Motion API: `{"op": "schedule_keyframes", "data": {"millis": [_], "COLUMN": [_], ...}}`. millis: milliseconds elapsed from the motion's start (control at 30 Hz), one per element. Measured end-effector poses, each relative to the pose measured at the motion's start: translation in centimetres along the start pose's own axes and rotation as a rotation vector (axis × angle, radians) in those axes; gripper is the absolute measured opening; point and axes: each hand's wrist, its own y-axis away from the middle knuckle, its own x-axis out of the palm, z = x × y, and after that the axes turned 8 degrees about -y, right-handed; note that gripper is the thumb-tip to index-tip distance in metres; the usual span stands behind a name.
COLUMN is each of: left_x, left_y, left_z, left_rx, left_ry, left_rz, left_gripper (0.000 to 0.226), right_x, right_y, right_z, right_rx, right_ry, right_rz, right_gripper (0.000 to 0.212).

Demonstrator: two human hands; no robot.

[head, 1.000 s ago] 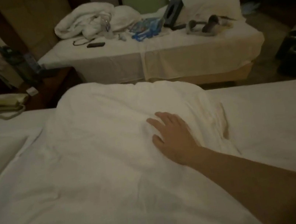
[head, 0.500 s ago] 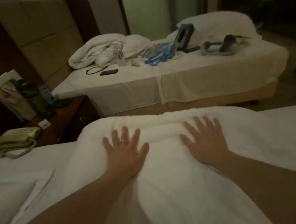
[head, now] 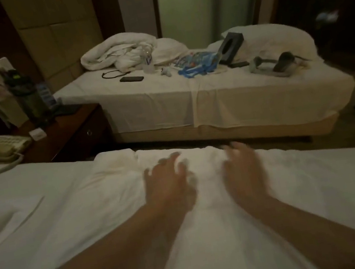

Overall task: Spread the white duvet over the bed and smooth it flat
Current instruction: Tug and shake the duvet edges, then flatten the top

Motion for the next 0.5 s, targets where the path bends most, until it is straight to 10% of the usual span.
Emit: {"op": "schedule_keyframes", "data": {"millis": [100, 500], "left_x": [3.8, 5.2], "left_y": [2.9, 5.3], "left_z": [0.2, 11.7], "left_rx": [0.077, -0.273], "left_ry": [-0.158, -0.247], "left_rz": [-0.02, 0.003], "left_gripper": [0.058, 0.066], "right_x": [4.2, -2.1], "right_y": [3.8, 5.6], "right_z": [3.1, -13.7], "right_rx": [-0.214, 0.16], "right_ry": [0.14, 0.362], "right_rz": [0.203, 0.164], "right_gripper": [0.062, 0.074]}}
